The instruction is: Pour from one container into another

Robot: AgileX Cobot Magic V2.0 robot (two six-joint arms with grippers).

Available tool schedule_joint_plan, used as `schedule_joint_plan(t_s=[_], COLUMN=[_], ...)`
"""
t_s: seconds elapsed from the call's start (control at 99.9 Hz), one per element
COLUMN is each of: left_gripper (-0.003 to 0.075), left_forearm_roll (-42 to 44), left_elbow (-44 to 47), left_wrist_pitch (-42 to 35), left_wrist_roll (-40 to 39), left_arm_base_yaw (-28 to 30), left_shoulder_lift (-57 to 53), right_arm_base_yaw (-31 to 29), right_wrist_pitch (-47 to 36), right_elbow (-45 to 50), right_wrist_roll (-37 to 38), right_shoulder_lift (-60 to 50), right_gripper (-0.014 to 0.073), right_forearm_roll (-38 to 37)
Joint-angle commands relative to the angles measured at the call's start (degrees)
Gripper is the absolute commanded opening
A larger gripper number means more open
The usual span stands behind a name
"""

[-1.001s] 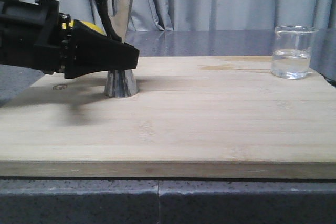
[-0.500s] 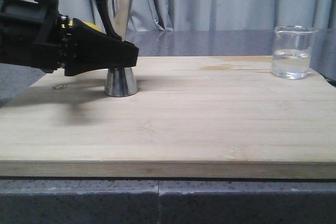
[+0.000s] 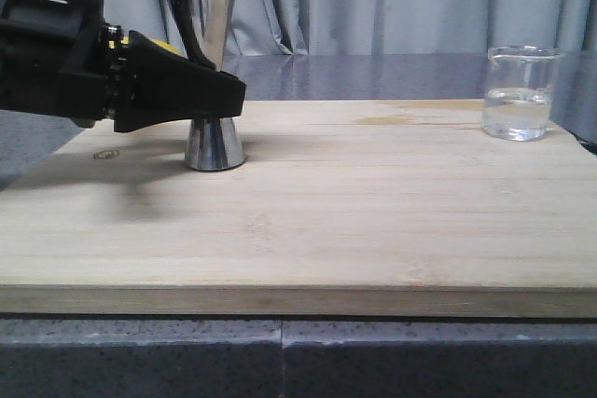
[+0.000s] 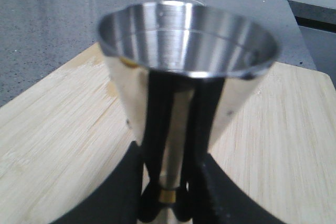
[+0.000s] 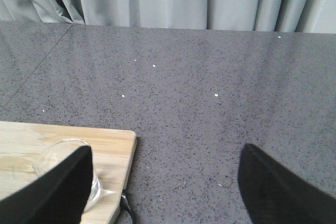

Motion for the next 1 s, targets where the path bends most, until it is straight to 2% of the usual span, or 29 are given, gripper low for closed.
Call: schedule_joint_plan(t_s=[0.0,0.47,0.801,0.991], left_gripper=[-0.0019,-0.0019,-0.0019,-0.0018], left_forearm_roll=[-4.0,-4.0,-4.0,-4.0], left_elbow=[-1.4,-2.1,-6.2,-6.8], left_wrist_pitch=[6.7,6.7,6.7,6.7], left_wrist_roll=[-0.8,-1.2,-3.6,-3.8], left_arm_base_yaw=[-0.8,-2.7,-2.7,-2.7], left_shoulder_lift=[-3.3,-4.2,-4.2,-4.2], right_arm_base_yaw=[-0.2,1.9,11.6,15.3], right_wrist_pitch=[-6.6,-11.5,-18.1,-22.1], right_elbow=[0.1,6.1,10.5,13.2], right_wrist_roll=[-0.4,-0.4,-0.4,-0.4], right_shoulder_lift=[0.4,0.4,0.4,0.4], right_gripper=[0.0499,0.0499,0.0499,0.0499], right_forearm_roll=[0.4,1.2,1.2,1.2])
